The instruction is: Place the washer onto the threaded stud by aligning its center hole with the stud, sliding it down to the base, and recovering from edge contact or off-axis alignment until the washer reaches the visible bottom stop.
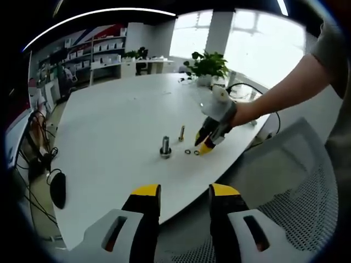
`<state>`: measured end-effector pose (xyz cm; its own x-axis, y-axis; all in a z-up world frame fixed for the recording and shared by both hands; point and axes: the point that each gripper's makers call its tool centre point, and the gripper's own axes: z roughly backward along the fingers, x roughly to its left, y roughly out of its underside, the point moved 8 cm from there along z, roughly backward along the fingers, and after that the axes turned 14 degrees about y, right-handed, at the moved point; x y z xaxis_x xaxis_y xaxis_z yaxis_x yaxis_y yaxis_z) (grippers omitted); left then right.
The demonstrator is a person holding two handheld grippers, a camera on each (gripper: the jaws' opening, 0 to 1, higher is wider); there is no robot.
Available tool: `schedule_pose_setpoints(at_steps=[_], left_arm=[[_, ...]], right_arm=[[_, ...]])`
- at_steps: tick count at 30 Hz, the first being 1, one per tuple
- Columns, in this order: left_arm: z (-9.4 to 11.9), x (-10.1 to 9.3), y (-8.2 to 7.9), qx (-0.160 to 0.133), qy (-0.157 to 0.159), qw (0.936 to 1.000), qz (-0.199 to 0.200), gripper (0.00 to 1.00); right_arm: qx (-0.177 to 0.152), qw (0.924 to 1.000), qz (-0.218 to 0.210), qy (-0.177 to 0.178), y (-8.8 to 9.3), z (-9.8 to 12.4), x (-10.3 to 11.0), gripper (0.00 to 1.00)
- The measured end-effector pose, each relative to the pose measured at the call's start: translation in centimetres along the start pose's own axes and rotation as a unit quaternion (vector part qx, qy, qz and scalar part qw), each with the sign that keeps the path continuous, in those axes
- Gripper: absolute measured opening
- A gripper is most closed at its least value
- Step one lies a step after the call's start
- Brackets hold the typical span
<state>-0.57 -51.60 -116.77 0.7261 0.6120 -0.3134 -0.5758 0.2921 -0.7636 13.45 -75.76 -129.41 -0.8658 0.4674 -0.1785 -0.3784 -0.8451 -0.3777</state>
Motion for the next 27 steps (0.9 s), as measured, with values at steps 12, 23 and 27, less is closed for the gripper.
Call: schedule_pose_setpoints(at_steps=[12, 23, 27], left_arm=[[-0.1, -0.1, 0.2, 0.01, 0.003, 0.9999, 0.0, 0.34], [-0.2, -0.1, 0.3, 0.015, 0.004, 0.9999, -0.002, 0.34], [-0.2, -0.2, 0.4, 0.019, 0.004, 0.9998, -0.003, 0.34]], right_arm=[[0.01, 0.9982, 0.059, 0.01, -0.1, -0.3, 0.2, 0.21], [0.071, 0.9858, 0.152, 0.002, -1.7, -0.8, 1.0, 0.16], [0.086, 0.9844, 0.153, 0.002, -1.9, -0.9, 1.0, 0.16]])
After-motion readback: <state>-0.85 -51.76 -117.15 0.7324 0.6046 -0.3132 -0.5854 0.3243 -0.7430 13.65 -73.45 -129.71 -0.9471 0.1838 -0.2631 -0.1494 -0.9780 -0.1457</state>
